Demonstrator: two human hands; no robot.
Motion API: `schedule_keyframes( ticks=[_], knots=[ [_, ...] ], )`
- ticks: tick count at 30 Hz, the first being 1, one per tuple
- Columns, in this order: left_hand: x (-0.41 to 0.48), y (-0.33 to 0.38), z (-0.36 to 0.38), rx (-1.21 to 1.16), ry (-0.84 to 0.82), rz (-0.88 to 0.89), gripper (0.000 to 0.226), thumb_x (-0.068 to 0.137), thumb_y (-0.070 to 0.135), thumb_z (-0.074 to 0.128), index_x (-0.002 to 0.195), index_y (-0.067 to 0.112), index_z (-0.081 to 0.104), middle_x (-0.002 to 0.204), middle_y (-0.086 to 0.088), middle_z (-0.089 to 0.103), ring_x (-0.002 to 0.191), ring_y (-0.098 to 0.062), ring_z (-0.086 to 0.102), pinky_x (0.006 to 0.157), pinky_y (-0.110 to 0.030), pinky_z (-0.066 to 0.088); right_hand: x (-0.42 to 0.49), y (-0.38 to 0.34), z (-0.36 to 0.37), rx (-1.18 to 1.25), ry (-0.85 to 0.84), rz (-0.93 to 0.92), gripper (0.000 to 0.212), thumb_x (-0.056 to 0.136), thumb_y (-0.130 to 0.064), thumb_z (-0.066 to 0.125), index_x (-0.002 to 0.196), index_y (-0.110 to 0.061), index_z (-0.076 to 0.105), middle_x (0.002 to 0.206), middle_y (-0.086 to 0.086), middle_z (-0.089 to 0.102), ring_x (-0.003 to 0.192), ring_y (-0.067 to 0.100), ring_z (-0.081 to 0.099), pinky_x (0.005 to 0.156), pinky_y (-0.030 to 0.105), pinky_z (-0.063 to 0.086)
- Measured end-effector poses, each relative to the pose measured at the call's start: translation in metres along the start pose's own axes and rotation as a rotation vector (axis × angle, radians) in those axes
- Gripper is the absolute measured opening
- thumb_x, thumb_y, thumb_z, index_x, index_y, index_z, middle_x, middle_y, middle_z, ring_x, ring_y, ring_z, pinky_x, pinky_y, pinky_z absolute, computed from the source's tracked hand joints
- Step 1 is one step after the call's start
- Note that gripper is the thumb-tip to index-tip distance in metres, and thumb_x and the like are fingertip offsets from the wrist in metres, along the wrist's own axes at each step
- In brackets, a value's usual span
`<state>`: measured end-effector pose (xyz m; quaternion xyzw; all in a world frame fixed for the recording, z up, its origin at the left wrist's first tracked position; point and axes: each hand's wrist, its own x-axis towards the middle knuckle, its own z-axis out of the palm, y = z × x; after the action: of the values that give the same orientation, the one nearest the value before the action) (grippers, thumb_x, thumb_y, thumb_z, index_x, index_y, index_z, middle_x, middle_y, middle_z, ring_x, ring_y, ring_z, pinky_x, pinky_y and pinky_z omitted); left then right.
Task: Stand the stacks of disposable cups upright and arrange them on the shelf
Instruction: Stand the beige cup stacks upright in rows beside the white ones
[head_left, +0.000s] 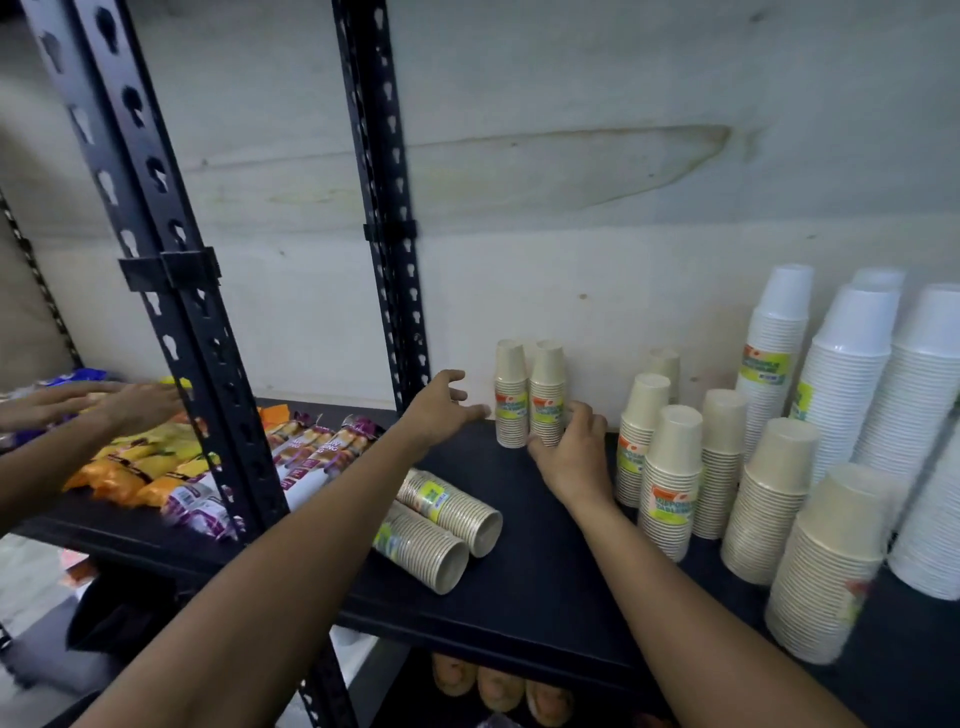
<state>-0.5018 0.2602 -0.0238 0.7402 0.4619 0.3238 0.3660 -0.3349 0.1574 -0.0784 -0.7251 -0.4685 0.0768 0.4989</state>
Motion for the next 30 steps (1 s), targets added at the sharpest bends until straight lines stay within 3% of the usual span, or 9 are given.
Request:
schedule_keyframes(
  ticks=[6, 11, 15, 20, 26, 28, 30],
  knots=[
    [-0.062, 0.004, -0.022, 0.123, 0.151, -0.020, 0.071, 0.090, 0.036, 0.076, 0.149, 0.013, 0.043, 0.127, -0.002, 0.058, 0.115, -0.019, 0.056, 0.093, -0.031, 0.045, -0.021, -0.024, -0.010, -0.069, -0.176, -0.078, 0.039, 0.091, -0.042, 0.069, 0.119, -0.016, 0.061, 0.127, 0.007, 0.054, 0.114, 0.025, 0.057, 0.094, 0.038, 0.050],
    [-0.119, -0.001, -0.038, 0.281, 0.277, 0.015, 0.070, 0.090, 0.039, 0.074, 0.147, 0.013, 0.044, 0.138, -0.009, 0.055, 0.124, -0.024, 0.056, 0.099, -0.034, 0.047, -0.040, -0.051, -0.017, -0.199, -0.503, -0.132, 0.053, 0.091, -0.057, 0.064, 0.128, -0.019, 0.064, 0.132, -0.001, 0.064, 0.119, 0.020, 0.061, 0.093, 0.033, 0.048],
    [-0.150, -0.005, -0.037, 0.320, 0.300, -0.013, 0.063, 0.089, 0.044, 0.073, 0.140, 0.013, 0.050, 0.137, -0.008, 0.055, 0.123, -0.026, 0.057, 0.097, -0.034, 0.047, -0.052, -0.068, -0.021, -0.227, -0.582, -0.180, 0.062, 0.090, -0.065, 0.059, 0.132, -0.021, 0.063, 0.136, 0.000, 0.063, 0.123, 0.020, 0.060, 0.099, 0.035, 0.049],
    [-0.174, -0.017, -0.037, 0.411, 0.300, -0.118, 0.075, 0.085, 0.045, 0.077, 0.145, 0.009, 0.049, 0.144, -0.012, 0.054, 0.128, -0.028, 0.055, 0.100, -0.034, 0.045, -0.064, -0.076, -0.024, -0.266, -0.640, -0.217, 0.066, 0.090, -0.062, 0.063, 0.139, -0.018, 0.058, 0.140, 0.002, 0.060, 0.125, 0.021, 0.058, 0.100, 0.033, 0.048],
    [-0.190, -0.025, -0.035, 0.345, 0.306, -0.285, 0.080, 0.088, 0.052, 0.070, 0.150, 0.009, 0.041, 0.145, -0.013, 0.052, 0.126, -0.029, 0.056, 0.099, -0.037, 0.050, -0.074, -0.068, -0.024, -0.283, -0.655, -0.198, 0.066, 0.089, -0.060, 0.065, 0.139, -0.018, 0.058, 0.139, 0.003, 0.061, 0.123, 0.021, 0.059, 0.098, 0.033, 0.048],
    [-0.192, -0.028, -0.031, 0.309, 0.267, -0.366, 0.084, 0.088, 0.059, 0.066, 0.149, 0.008, 0.039, 0.141, -0.010, 0.054, 0.112, -0.027, 0.064, 0.094, -0.039, 0.056, -0.076, -0.066, -0.023, -0.290, -0.655, -0.198, 0.060, 0.089, -0.057, 0.067, 0.132, -0.015, 0.062, 0.132, 0.005, 0.065, 0.118, 0.022, 0.062, 0.099, 0.036, 0.050],
    [-0.193, -0.028, -0.025, 0.210, 0.259, -0.396, 0.077, 0.090, 0.059, 0.064, 0.144, 0.009, 0.041, 0.122, -0.004, 0.056, 0.086, -0.019, 0.069, 0.079, -0.037, 0.063, -0.077, -0.066, -0.023, -0.278, -0.668, -0.187, 0.053, 0.088, -0.052, 0.070, 0.123, -0.012, 0.068, 0.121, 0.006, 0.070, 0.109, 0.022, 0.066, 0.098, 0.041, 0.053]
  ],
)
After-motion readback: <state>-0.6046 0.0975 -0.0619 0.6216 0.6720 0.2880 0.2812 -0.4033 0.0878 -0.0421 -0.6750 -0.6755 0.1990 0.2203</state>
